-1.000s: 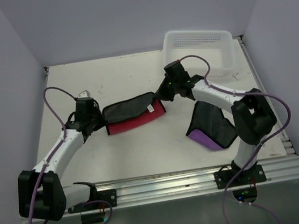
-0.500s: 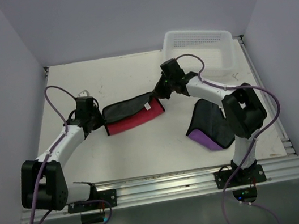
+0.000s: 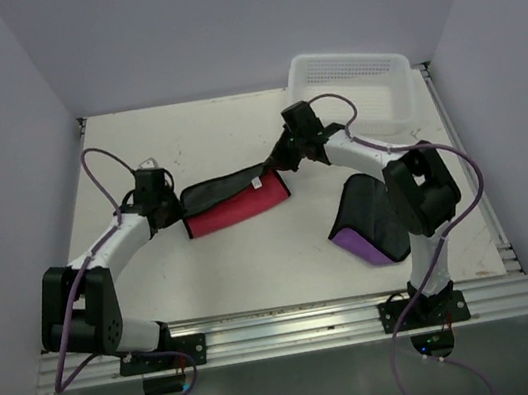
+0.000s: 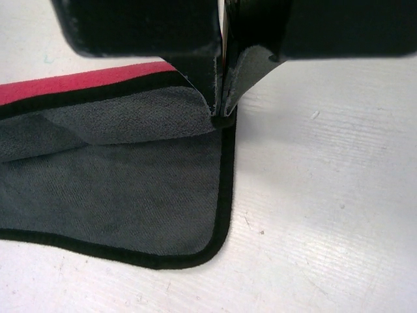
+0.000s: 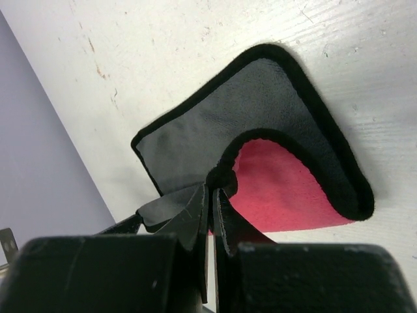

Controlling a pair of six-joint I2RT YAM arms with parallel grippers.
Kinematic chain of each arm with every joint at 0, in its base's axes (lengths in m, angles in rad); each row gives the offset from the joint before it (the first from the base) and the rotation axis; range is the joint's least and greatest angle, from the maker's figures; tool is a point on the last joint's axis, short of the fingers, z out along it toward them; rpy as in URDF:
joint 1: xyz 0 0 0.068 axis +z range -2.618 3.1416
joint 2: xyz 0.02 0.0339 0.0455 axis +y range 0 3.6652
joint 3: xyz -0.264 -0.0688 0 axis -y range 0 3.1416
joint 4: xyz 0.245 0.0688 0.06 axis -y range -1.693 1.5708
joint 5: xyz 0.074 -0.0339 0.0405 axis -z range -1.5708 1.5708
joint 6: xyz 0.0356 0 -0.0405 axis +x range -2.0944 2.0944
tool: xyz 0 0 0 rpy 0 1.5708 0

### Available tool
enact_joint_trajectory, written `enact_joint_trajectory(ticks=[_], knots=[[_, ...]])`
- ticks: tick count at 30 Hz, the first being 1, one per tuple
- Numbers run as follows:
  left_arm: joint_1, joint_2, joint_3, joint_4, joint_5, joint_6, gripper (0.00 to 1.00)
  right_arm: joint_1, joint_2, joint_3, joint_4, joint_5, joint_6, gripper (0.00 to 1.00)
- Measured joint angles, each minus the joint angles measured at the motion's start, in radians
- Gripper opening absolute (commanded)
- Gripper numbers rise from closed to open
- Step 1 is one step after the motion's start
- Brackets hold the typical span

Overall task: Roll the towels
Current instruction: Fold the towel

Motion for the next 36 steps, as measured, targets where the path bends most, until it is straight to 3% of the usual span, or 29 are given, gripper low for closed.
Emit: enact_joint_trajectory(ticks=[36], knots=[[0.029, 0.13, 0.117, 0.027, 0.019, 0.001, 0.0, -0.05, 0.111, 0.083, -0.006, -0.041, -0.002, 0.0]])
